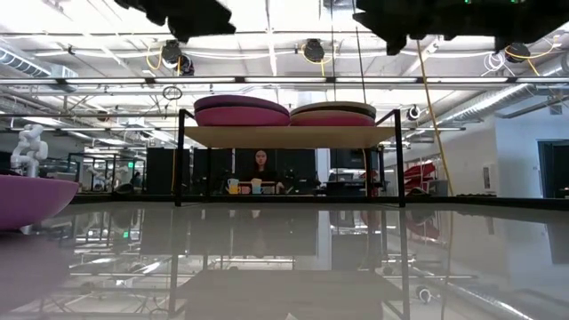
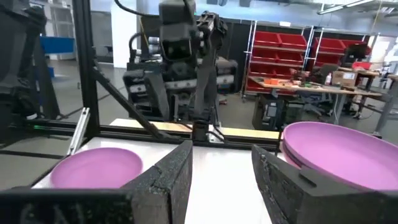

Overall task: Place and stack plates onto a shelf
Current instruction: Stack the violet plate on top of the violet plate on the shelf

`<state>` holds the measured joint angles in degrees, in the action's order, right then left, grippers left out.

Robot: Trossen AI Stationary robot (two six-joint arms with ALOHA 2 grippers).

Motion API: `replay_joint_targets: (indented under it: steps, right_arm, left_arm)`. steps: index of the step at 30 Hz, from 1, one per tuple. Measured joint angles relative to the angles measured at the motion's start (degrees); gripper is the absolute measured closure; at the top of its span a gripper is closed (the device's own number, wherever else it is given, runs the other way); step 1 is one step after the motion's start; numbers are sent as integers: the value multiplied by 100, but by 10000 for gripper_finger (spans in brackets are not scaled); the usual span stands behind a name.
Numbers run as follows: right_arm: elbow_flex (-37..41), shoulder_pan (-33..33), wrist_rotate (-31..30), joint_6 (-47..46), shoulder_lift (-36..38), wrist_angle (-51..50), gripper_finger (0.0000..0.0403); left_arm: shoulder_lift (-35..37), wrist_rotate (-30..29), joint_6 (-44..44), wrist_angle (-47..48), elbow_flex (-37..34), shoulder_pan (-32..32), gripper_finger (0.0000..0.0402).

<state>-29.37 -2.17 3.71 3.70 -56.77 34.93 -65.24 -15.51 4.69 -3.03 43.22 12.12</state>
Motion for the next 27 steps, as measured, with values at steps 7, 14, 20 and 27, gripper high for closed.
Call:
replay_joint_targets:
  steps: [7, 14, 20, 27]
  right_arm:
    - [212, 307, -97, -2, 88, 0, 257]
    - [406, 425, -327, -216, -60, 56, 257]
    - [475, 453, -401, -350, -72, 90, 257]
    - [475, 586, -401, -350, -72, 191, 257]
  left_arm:
    - [-252, 921, -956, 1156, 75, 0, 195]
    - [-621, 1395, -1542, 2177, 75, 54, 195]
    - [-887, 1564, -1635, 2416, 75, 130, 195]
    - [-979, 1802, -1646, 2763, 75, 179, 195]
